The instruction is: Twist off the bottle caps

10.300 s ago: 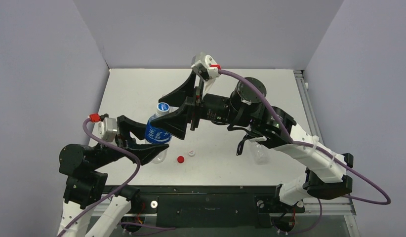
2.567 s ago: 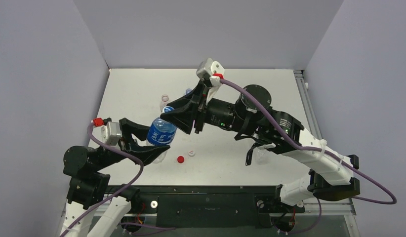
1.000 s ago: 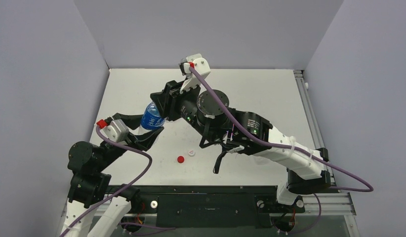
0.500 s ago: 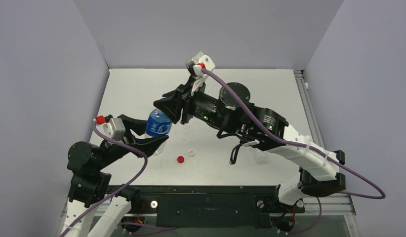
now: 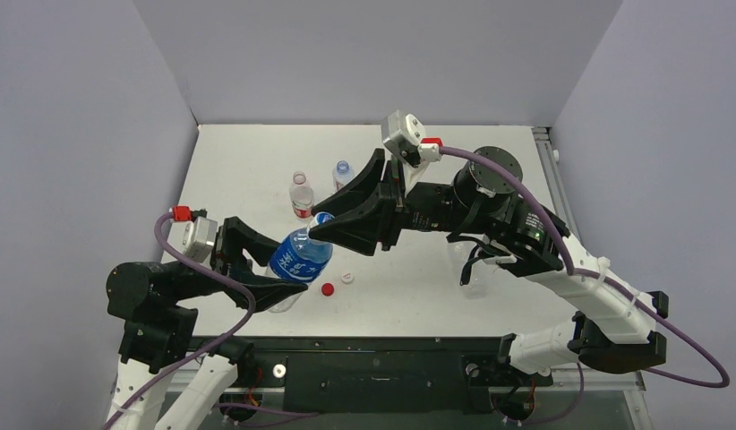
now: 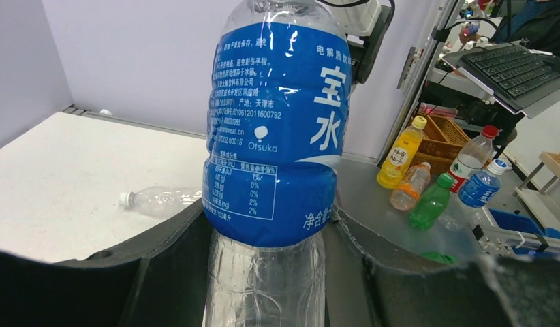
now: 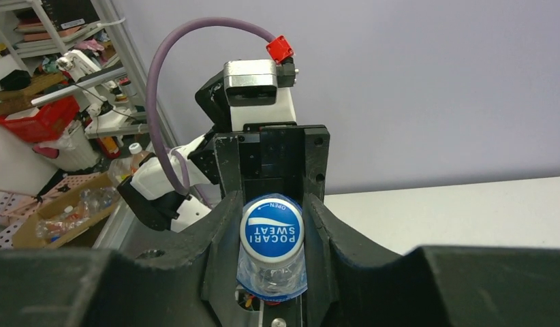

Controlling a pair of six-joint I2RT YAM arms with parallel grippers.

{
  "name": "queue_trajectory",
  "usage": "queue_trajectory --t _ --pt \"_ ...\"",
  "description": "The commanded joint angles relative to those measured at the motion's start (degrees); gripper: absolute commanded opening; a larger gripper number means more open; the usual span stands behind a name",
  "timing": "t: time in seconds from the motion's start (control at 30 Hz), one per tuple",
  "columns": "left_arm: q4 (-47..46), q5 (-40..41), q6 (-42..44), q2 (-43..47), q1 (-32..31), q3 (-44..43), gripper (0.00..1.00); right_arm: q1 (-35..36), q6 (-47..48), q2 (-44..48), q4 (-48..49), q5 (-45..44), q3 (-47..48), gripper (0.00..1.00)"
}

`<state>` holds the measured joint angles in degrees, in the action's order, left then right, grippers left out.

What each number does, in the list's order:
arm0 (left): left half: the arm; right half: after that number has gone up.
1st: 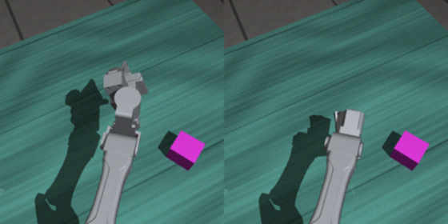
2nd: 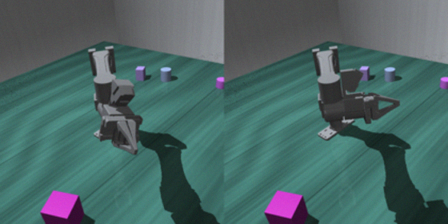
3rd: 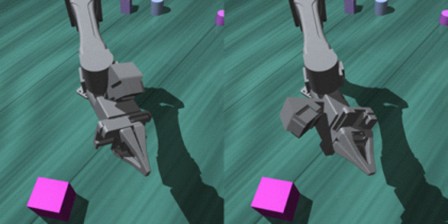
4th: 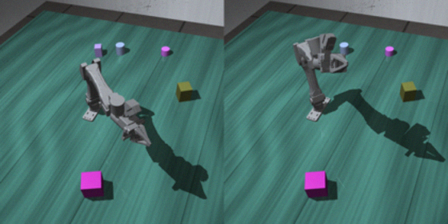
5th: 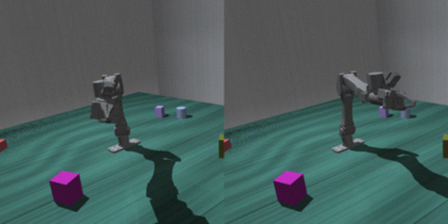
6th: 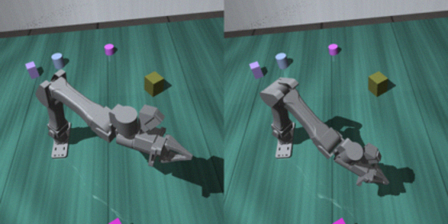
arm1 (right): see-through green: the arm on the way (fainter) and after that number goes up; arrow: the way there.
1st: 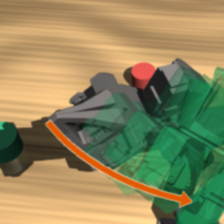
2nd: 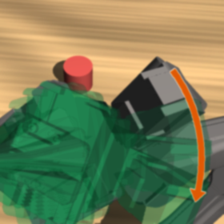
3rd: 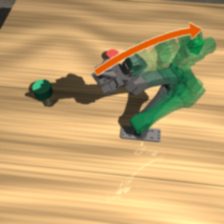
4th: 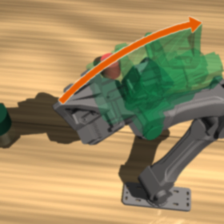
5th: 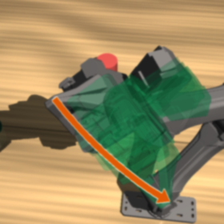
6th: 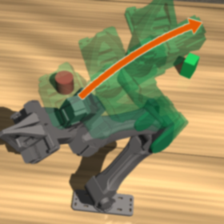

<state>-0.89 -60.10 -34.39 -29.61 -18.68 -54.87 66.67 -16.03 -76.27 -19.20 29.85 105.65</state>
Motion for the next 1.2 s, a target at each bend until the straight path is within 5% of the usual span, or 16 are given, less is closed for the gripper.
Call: queue_trajectory --t 0.0,0.13,0.27,0.63,1.17 --pt "-0.2 1.1 -0.8 -0.7 0.3 -1.6 0.12 0.1 -0.3 0.8 0.8 -0.6 2.0 0.24" --pt "2.3 3.0 3.4 -0.3 0.2 -1.4 0.11 2.1 0.4 -0.4 -2.6 -15.1 4.6 0.66" --pt "4.9 7.1 8.1 0.5 0.2 -0.7 0.1 6.7 2.1 -2.7 -6.4 -28.2 9.1 0.78" --pt "6.5 15.8 15.3 2.6 0.2 0.4 0.1 9.8 -1.9 -10.3 -14.4 -49.3 19.1 0.81" --pt "8.6 22.2 20.5 2.9 0.2 1.5 0.1 10.2 -5.9 -12.6 -8.2 -42.1 17.1 0.59"
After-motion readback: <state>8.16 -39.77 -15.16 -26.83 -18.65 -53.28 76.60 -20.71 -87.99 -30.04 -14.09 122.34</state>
